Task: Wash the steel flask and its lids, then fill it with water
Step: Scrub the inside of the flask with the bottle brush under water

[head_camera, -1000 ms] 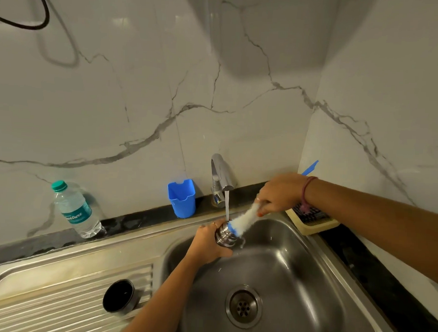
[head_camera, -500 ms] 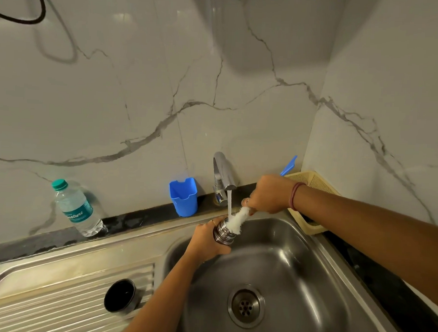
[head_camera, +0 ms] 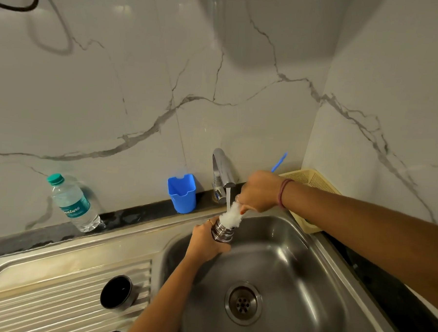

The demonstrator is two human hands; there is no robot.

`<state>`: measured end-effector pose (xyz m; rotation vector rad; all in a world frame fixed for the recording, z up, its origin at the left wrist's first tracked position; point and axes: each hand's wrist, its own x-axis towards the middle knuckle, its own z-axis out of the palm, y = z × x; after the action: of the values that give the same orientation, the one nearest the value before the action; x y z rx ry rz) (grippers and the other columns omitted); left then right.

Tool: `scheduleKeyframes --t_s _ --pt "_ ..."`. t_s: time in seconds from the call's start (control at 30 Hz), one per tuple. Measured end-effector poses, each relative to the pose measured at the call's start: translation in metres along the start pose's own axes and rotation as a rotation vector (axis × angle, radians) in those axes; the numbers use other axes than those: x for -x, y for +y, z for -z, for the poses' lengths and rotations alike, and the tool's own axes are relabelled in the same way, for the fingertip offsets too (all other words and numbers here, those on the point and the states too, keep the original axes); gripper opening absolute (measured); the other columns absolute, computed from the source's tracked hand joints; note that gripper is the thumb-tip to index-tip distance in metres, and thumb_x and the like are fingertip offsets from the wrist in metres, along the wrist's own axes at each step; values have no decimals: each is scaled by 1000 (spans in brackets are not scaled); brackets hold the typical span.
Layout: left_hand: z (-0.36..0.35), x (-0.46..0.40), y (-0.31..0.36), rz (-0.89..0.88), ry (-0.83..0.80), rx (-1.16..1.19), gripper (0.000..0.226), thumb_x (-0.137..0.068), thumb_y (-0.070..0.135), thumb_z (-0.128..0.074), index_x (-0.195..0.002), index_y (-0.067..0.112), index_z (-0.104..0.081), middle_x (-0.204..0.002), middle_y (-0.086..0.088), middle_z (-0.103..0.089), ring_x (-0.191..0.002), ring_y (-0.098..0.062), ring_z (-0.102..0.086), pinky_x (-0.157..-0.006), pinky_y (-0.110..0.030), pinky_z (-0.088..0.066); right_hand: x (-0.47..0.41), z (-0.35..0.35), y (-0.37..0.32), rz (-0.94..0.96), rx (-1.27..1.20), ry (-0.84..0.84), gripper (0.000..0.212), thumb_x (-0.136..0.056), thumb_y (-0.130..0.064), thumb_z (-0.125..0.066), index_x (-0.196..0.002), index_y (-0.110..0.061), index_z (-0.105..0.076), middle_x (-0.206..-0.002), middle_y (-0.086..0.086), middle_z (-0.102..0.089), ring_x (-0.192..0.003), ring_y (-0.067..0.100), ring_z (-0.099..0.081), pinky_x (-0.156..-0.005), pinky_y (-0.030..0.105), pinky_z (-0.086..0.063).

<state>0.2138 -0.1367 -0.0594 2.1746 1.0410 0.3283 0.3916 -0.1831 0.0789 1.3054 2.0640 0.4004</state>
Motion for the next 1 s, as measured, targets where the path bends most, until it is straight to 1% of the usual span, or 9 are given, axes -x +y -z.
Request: scheduleKeyframes --t_s 0.07,0.13,0.27,0.37,0.43,0.57,0.63,0.77,1.0 --pt "4 0 0 -6 -10 2 69 -68 23 -86 -129 20 -54 -99 13 -61 -91 -5 -58 -100 -31 -48 4 -6 -1 69 123 141 26 -101 -33 -40 -109 -18 -59 -89 1 -67 -76 24 -64 -54 30 -36" --pt "5 1 0 -19 -18 -7 69 -68 24 -86 -130 20 -54 -100 14 -61 -91 -4 -57 -102 -29 -46 2 -10 -1 51 44 114 31 -101 -39 -37 -108 -19 -60 -91 1 -68 -78 24 -65 -55 29 -37" --pt "-1 3 5 -20 5 -14 70 -67 27 -84 -130 22 -54 -99 15 -60 -94 -6 -57 -107 -35 -41 -15 -6 6 -159 -625 -304 45 -96 -51 -40 -87 -14 -63 -81 6 -65 -71 22 -61 -66 32 -46" --pt "-5 5 11 -11 47 -15 70 -69 28 -82 -132 21 -52 -106 9 -66 -101 -12 -61 -108 -33 -36 -19 2 13 -195 -847 -397 42 -98 -47 -42 -81 -11 -57 -67 2 -51 -54 13 -45 -57 24 -39" --pt "-5 7 13 0 71 -14 68 -72 26 -82 -133 19 -52 -113 4 -69 -105 -16 -61 -108 -33 -35 -17 8 9 -191 -766 -347 37 -97 -45 -43 -86 -12 -57 -69 0 -51 -59 13 -46 -57 25 -39" --pt "1 8 10 8 59 -49 62 -72 26 -81 -128 18 -55 -106 4 -68 -99 -16 -63 -105 -39 -44 -3 15 -5 38 -13 -37 27 -99 -31 -41 -99 -16 -63 -80 3 -61 -71 22 -56 -57 31 -42" --pt "3 7 8 13 41 -50 63 -70 28 -83 -125 19 -55 -100 9 -64 -92 -11 -60 -104 -39 -44 1 10 -2 111 97 100 31 -101 -35 -37 -104 -16 -62 -89 4 -67 -72 24 -60 -56 30 -38" --pt "0 7 6 -4 17 -49 68 -66 32 -84 -127 22 -54 -108 7 -68 -101 -13 -62 -106 -38 -43 -3 1 3 -22 -304 -113 44 -97 -51 -39 -96 -15 -64 -86 3 -64 -77 23 -61 -63 32 -44" --pt "-9 12 15 -54 68 -92 71 -70 34 -81 -133 24 -51 -115 9 -67 -107 -13 -60 -101 -23 -32 -22 -9 12 -242 -1012 -533 51 -94 -51 -50 -60 -14 -51 -45 -3 -46 -40 11 -35 -53 24 -33"
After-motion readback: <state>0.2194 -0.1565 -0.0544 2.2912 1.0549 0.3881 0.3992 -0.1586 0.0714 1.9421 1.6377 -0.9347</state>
